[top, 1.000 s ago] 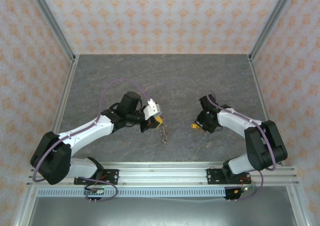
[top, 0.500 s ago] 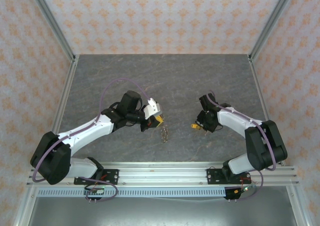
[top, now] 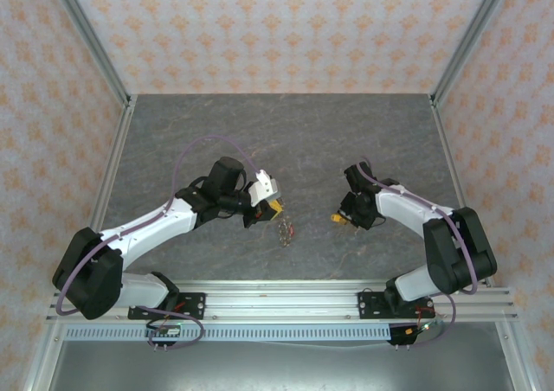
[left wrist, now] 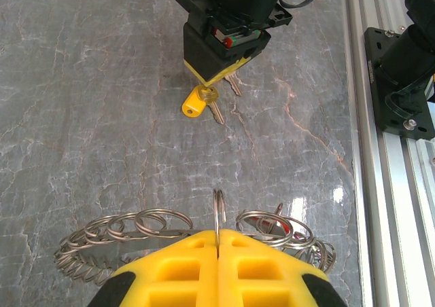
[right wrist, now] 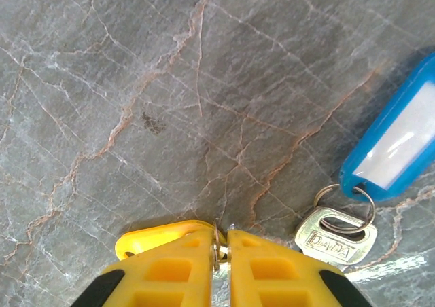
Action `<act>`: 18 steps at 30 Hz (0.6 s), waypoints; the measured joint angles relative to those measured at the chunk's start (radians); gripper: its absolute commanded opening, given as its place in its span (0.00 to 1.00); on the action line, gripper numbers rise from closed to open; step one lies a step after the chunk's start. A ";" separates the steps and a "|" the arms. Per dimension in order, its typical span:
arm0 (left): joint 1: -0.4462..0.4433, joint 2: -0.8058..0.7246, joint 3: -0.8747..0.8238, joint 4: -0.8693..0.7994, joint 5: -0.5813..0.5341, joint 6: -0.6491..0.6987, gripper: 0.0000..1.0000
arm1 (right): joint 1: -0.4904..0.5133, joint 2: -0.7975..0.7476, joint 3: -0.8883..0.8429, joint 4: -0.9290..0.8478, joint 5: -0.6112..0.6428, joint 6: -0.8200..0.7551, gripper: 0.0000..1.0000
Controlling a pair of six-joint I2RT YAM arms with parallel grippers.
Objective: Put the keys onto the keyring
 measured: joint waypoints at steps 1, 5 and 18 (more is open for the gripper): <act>0.000 0.000 0.000 0.000 0.000 0.002 0.00 | 0.000 0.000 0.001 0.000 0.000 0.000 0.14; 0.000 0.001 0.000 0.000 0.000 0.006 0.00 | 0.000 0.000 0.003 -0.001 0.000 0.000 0.14; 0.000 0.005 0.000 -0.001 0.000 0.011 0.00 | 0.000 0.000 0.003 0.000 0.000 0.000 0.11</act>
